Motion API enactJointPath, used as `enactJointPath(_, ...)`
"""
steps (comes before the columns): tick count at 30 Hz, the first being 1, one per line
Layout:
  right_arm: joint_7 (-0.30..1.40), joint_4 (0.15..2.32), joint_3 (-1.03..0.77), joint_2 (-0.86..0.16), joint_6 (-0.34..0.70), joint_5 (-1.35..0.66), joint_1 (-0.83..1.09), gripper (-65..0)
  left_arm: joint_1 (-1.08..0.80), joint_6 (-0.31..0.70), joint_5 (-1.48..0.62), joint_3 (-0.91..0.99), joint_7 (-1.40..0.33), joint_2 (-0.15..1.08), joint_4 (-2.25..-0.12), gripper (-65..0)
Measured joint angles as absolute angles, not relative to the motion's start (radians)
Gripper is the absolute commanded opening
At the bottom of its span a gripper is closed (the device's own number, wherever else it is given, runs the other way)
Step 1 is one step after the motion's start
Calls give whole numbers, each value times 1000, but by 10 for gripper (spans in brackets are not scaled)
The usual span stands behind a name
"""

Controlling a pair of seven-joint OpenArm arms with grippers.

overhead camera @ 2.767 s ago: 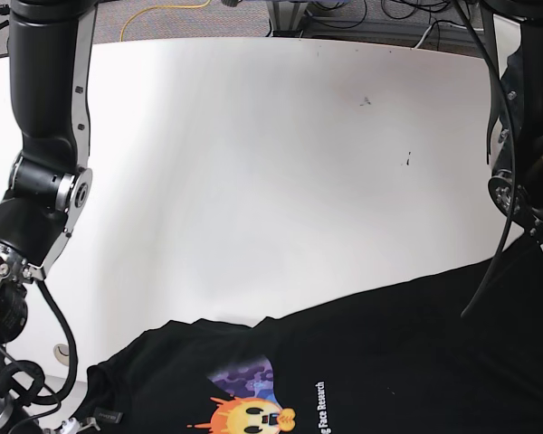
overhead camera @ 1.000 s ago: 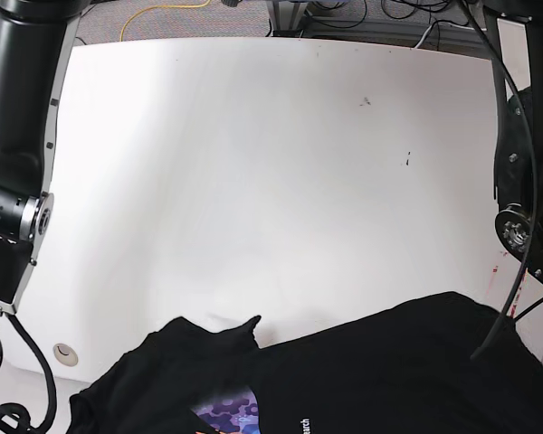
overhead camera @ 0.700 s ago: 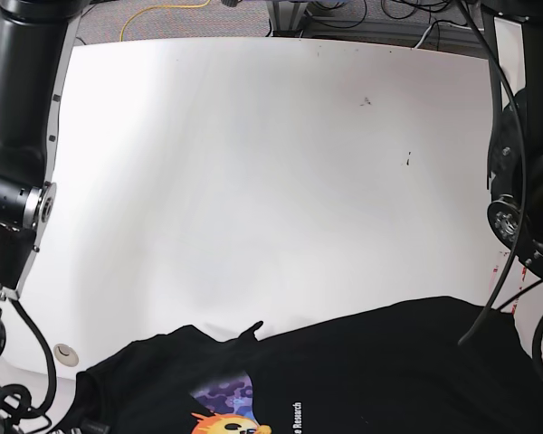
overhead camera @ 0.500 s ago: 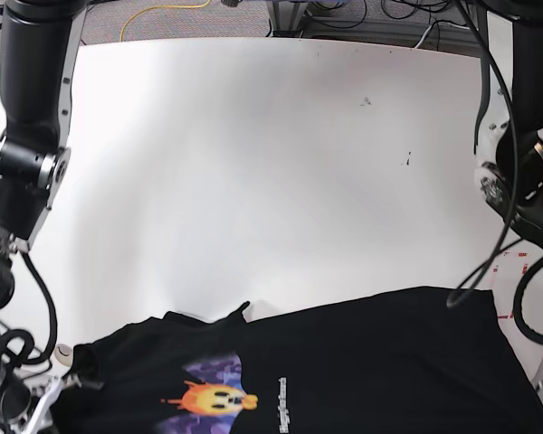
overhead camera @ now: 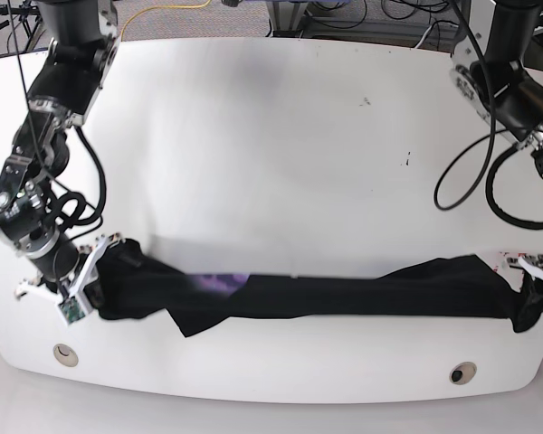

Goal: Fold the T-shirt properly
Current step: 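Lower the stretched shirt toward the table with both grippers, then lay the shirt flat on the table, both grippers holding its edge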

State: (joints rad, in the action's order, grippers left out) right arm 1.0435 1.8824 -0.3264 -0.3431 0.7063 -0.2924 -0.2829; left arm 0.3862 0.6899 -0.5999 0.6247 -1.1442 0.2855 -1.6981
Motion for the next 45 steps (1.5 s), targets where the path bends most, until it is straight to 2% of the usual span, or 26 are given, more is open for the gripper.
enactJointPath(7,1027,1905,-368,-299,707,-274,-115,-642,161,692,-673,661,-1112,280,-1700,-644)
enactJointPath(12,965,1911,-365,-279,704,-291,-32,-642,68,690,-691,686,-1106,287,-1700,-644)
enactJointPath(22,962,1911,-366,-280,703,-282,67,-642,-73,690,-690,695,-1102,289,-1700,-644)
enactJointPath(32,955,1911,-366,-280,703,-284,183,-642,-164,690,-690,695,-1101,307,-1692,-644)
enactJointPath(45,943,1909,-366,-280,703,-286,311,-642,-165,690,-617,686,-1095,339,-1547,-640)
